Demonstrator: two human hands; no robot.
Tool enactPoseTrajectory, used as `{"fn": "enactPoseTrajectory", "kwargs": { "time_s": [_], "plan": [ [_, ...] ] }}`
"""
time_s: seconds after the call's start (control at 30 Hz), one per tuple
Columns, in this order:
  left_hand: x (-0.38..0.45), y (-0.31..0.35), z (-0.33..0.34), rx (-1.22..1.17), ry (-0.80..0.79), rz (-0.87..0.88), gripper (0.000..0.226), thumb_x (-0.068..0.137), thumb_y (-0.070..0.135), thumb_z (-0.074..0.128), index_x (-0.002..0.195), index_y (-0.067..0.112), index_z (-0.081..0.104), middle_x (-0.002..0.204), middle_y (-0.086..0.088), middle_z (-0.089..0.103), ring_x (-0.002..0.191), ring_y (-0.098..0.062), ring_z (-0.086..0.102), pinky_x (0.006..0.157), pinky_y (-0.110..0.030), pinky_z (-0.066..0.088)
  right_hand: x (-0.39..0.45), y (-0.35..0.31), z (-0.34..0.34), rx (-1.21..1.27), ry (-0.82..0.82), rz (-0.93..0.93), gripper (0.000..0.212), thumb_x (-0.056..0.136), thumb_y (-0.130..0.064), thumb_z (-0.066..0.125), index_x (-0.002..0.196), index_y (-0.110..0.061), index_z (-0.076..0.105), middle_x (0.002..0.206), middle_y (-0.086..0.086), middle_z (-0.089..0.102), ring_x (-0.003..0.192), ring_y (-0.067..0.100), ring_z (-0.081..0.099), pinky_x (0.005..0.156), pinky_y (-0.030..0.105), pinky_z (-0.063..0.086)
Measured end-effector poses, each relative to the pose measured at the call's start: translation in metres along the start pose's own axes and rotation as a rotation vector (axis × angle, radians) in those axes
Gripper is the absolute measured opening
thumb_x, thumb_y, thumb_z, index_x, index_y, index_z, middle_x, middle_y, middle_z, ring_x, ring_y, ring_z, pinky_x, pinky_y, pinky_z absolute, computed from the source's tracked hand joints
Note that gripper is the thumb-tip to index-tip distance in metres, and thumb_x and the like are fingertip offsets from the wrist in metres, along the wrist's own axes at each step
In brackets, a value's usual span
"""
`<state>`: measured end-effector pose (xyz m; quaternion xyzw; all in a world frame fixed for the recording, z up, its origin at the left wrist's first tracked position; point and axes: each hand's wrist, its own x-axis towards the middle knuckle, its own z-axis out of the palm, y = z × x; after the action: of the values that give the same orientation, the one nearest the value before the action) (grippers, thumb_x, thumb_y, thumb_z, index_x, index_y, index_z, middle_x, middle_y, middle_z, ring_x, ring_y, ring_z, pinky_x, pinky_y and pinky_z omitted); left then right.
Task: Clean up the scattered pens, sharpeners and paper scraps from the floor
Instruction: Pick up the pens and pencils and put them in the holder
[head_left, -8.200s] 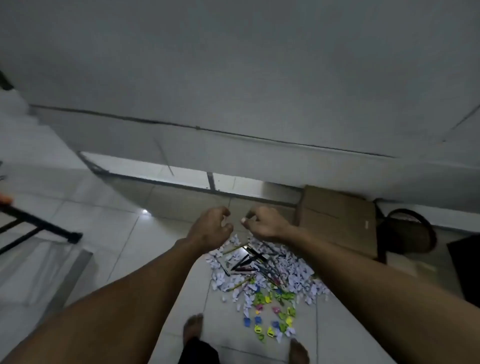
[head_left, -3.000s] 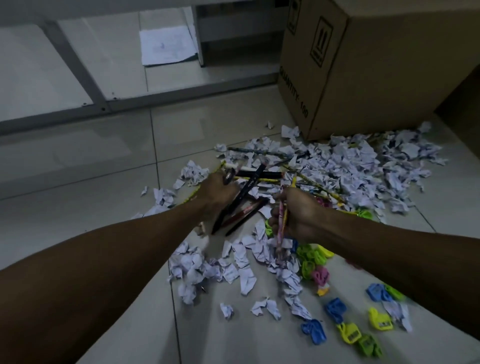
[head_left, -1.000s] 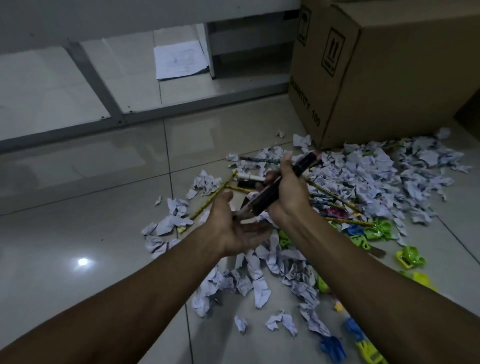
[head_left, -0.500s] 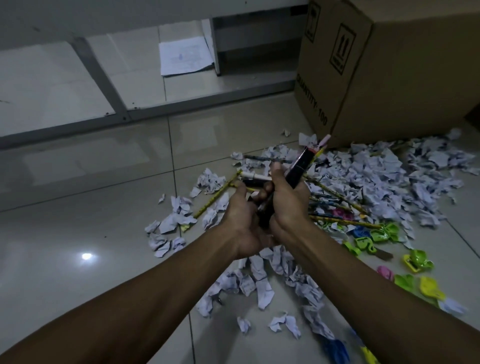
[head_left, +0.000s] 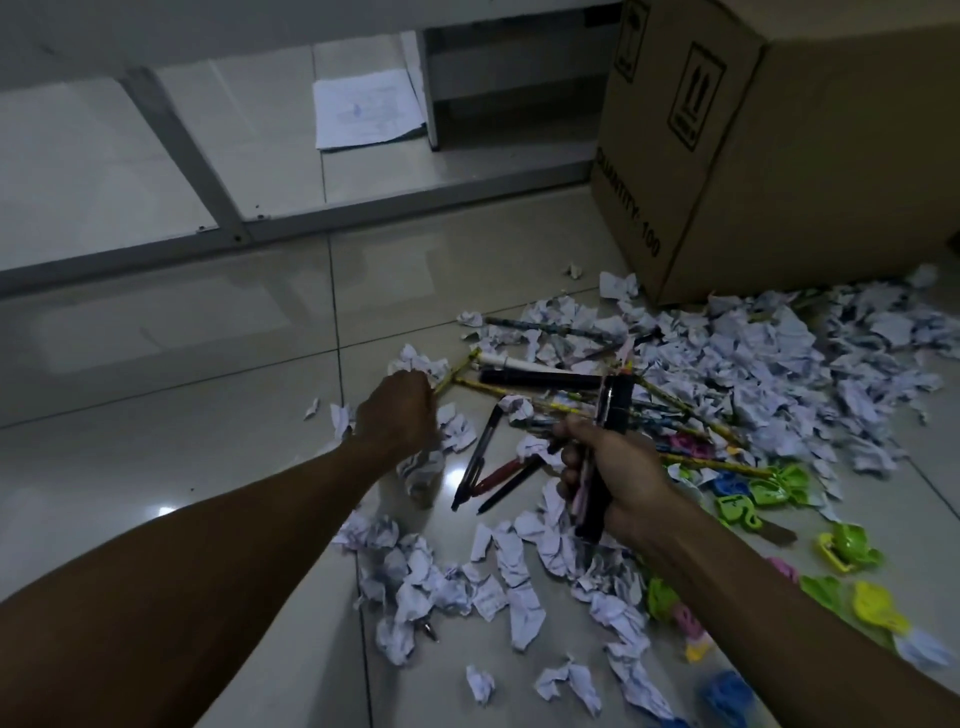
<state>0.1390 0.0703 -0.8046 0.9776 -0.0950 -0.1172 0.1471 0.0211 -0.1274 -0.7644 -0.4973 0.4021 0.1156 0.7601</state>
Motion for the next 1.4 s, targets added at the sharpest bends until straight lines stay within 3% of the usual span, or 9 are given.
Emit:
{"fn": "enactPoseTrajectory", "kwargs": {
  "time_s": [0.2, 0.37, 0.53, 0.63, 0.73, 1.0, 1.13, 1.23, 1.4],
  "plan": [
    [0.011, -0.003, 0.005, 0.128, -0.082, 0.021, 0.024, 0.091, 0.019, 0.054, 0.108, 0.002, 0.054, 0.108, -0.019, 0.059, 0.1, -0.035, 0.057, 0.071, -0.034, 0.04, 0.003, 0.002, -0.014, -0.059, 0.002, -0.028, 0.026, 0.098, -0.019, 0.056, 0.091, 0.002, 0.069, 0.057, 0.006, 0.047, 0.048, 0.019, 0.04, 0.049, 0.032, 0.036],
    [0.015, 0.004, -0.014, -0.011, 0.178, 0.179, 0.025, 0.093, 0.028, 0.038, 0.095, 0.005, 0.048, 0.084, -0.013, 0.053, 0.078, -0.032, 0.054, 0.062, -0.034, 0.033, 0.007, -0.001, -0.022, -0.046, 0.015, -0.045, 0.022, 0.099, -0.014, 0.054, 0.092, 0.0, 0.07, 0.059, 0.006, 0.047, 0.047, 0.017, 0.039, 0.047, 0.029, 0.035],
    [0.022, 0.051, -0.017, -0.056, -0.05, 0.418, 0.018, 0.072, 0.032, 0.051, 0.081, 0.017, 0.053, 0.075, -0.007, 0.059, 0.073, -0.03, 0.058, 0.059, -0.032, 0.043, 0.007, -0.005, -0.034, -0.043, 0.045, -0.032, 0.016, 0.099, -0.013, 0.052, 0.098, -0.007, 0.067, 0.052, 0.002, 0.04, 0.043, 0.014, 0.031, 0.049, 0.033, 0.029],
    [0.036, 0.075, -0.007, 0.122, -0.115, 0.534, 0.013, 0.079, 0.021, 0.064, 0.091, 0.014, 0.065, 0.091, -0.01, 0.065, 0.088, -0.029, 0.06, 0.064, -0.029, 0.042, 0.004, -0.007, -0.044, -0.036, 0.064, -0.057, 0.012, 0.098, -0.013, 0.056, 0.104, -0.007, 0.064, 0.046, -0.001, 0.033, 0.04, 0.014, 0.027, 0.046, 0.031, 0.027],
    [0.051, 0.084, -0.001, 0.256, -0.156, 0.583, 0.024, 0.084, 0.026, 0.068, 0.107, 0.017, 0.067, 0.104, -0.007, 0.061, 0.098, -0.026, 0.057, 0.067, -0.029, 0.041, 0.0, -0.01, -0.055, -0.044, 0.089, -0.086, 0.009, 0.098, -0.01, 0.056, 0.101, -0.007, 0.064, 0.046, 0.0, 0.031, 0.04, 0.015, 0.026, 0.045, 0.029, 0.028],
    [0.05, 0.087, 0.017, 0.392, -0.213, 0.62, 0.02, 0.092, 0.024, 0.058, 0.107, 0.011, 0.063, 0.112, -0.011, 0.046, 0.098, -0.028, 0.053, 0.062, -0.03, 0.035, 0.005, -0.021, -0.085, -0.129, 0.154, -0.192, 0.008, 0.095, -0.008, 0.06, 0.089, -0.005, 0.064, 0.053, 0.004, 0.041, 0.041, 0.017, 0.033, 0.043, 0.028, 0.033],
    [0.048, 0.086, -0.005, 0.175, -0.168, 0.612, 0.018, 0.091, 0.027, 0.054, 0.1, 0.014, 0.062, 0.101, -0.008, 0.057, 0.092, -0.028, 0.056, 0.07, -0.032, 0.043, 0.018, -0.029, -0.088, -0.485, 0.208, -0.441, 0.009, 0.09, -0.011, 0.066, 0.082, -0.01, 0.066, 0.063, 0.013, 0.053, 0.05, 0.023, 0.043, 0.052, 0.035, 0.038],
    [0.043, 0.087, -0.028, -0.037, -0.094, 0.614, 0.008, 0.093, 0.014, 0.054, 0.092, 0.009, 0.06, 0.086, -0.008, 0.062, 0.079, -0.028, 0.058, 0.066, -0.032, 0.041, 0.03, -0.04, -0.085, -0.882, 0.227, -0.66, 0.006, 0.079, -0.012, 0.075, 0.079, -0.012, 0.069, 0.069, 0.01, 0.064, 0.058, 0.023, 0.056, 0.057, 0.032, 0.047],
    [0.035, 0.08, -0.046, -0.28, -0.015, 0.463, 0.011, 0.097, 0.014, 0.05, 0.091, 0.008, 0.057, 0.076, -0.009, 0.059, 0.068, -0.024, 0.052, 0.062, -0.034, 0.039, 0.051, -0.045, -0.073, -1.337, 0.178, -0.718, 0.018, 0.073, -0.015, 0.075, 0.09, -0.013, 0.071, 0.08, 0.01, 0.066, 0.071, 0.03, 0.063, 0.064, 0.039, 0.056]
  ]
}}
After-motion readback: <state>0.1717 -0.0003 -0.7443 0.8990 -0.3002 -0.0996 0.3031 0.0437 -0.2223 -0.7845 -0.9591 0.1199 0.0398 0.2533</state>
